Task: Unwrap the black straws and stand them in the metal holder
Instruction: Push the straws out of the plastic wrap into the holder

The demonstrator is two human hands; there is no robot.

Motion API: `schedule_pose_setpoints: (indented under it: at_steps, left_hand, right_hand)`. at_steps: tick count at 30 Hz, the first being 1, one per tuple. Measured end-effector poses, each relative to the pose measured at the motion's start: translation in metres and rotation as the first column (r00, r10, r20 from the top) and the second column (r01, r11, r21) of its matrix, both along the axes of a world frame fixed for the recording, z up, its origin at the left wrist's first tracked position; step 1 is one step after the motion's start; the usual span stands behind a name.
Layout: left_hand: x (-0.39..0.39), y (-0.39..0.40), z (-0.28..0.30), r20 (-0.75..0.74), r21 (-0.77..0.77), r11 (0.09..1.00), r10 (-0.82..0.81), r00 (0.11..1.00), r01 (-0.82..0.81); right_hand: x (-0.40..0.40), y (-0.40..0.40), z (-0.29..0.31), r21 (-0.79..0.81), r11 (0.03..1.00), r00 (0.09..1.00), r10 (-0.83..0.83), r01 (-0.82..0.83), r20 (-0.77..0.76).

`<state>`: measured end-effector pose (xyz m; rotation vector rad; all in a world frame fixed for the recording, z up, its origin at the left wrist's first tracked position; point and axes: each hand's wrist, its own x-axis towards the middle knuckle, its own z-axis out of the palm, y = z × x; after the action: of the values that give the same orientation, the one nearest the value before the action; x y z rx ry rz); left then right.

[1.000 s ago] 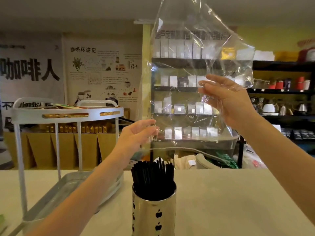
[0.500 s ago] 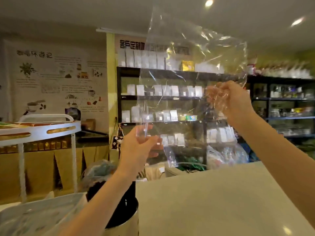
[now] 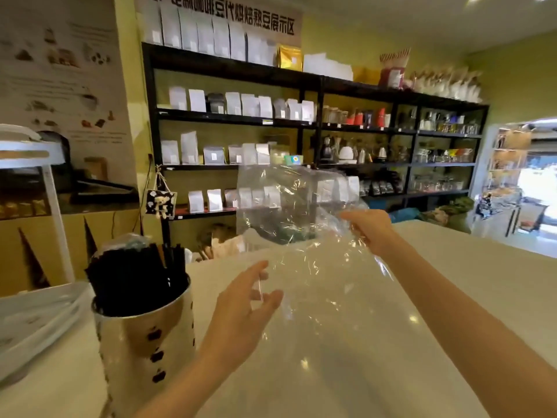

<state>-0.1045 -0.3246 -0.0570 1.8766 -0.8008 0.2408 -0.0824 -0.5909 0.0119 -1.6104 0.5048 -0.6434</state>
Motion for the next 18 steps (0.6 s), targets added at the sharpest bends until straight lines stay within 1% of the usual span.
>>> schedule_pose_setpoints:
  at_steps: [2, 4, 7, 10, 12, 15, 16, 18]
  left_hand:
    - [-0.007, 0.005, -0.022, -0.042, 0.122, 0.992, -0.011, 0.999, 0.016]
    - [-0.016, 0.014, -0.038, -0.078, 0.253, 0.965, -0.044, 0.996, 0.063]
    - [-0.028, 0.029, -0.057, -0.119, 0.451, 0.884, -0.078, 0.990, 0.124]
    - [-0.038, 0.043, -0.065, -0.142, 0.560, 0.819, -0.054, 0.988, 0.125]
    - [-0.038, 0.048, -0.071, -0.092, 0.604, 0.793, -0.031, 0.995, 0.081]
    - [-0.033, 0.051, -0.083, 0.033, 0.677, 0.735, 0.017, 0.999, -0.035]
    - [-0.032, 0.052, -0.086, 0.065, 0.702, 0.709, 0.024, 0.998, -0.062]
    - [-0.031, 0.053, -0.090, 0.094, 0.729, 0.680, 0.020, 0.995, -0.082]
  right_hand:
    - [0.007, 0.003, -0.030, -0.019, 0.999, 1.000, -0.026, 0.026, -0.008]
    - [0.011, 0.006, -0.058, -0.065, 0.997, 0.997, -0.053, 0.049, -0.063]
    - [0.015, 0.008, -0.097, -0.206, 0.978, 0.985, -0.052, 0.017, -0.166]
    - [0.018, 0.010, -0.128, -0.308, 0.951, 0.972, -0.043, -0.030, -0.229]
    - [0.020, 0.013, -0.144, -0.381, 0.924, 0.962, -0.086, -0.020, -0.260]
    - [0.021, 0.015, -0.160, -0.551, 0.835, 0.946, -0.171, -0.009, -0.275]
    - [0.022, 0.016, -0.164, -0.620, 0.785, 0.939, -0.197, -0.023, -0.284]
    - [0.023, 0.017, -0.168, -0.757, 0.649, 0.915, -0.253, -0.080, -0.313]
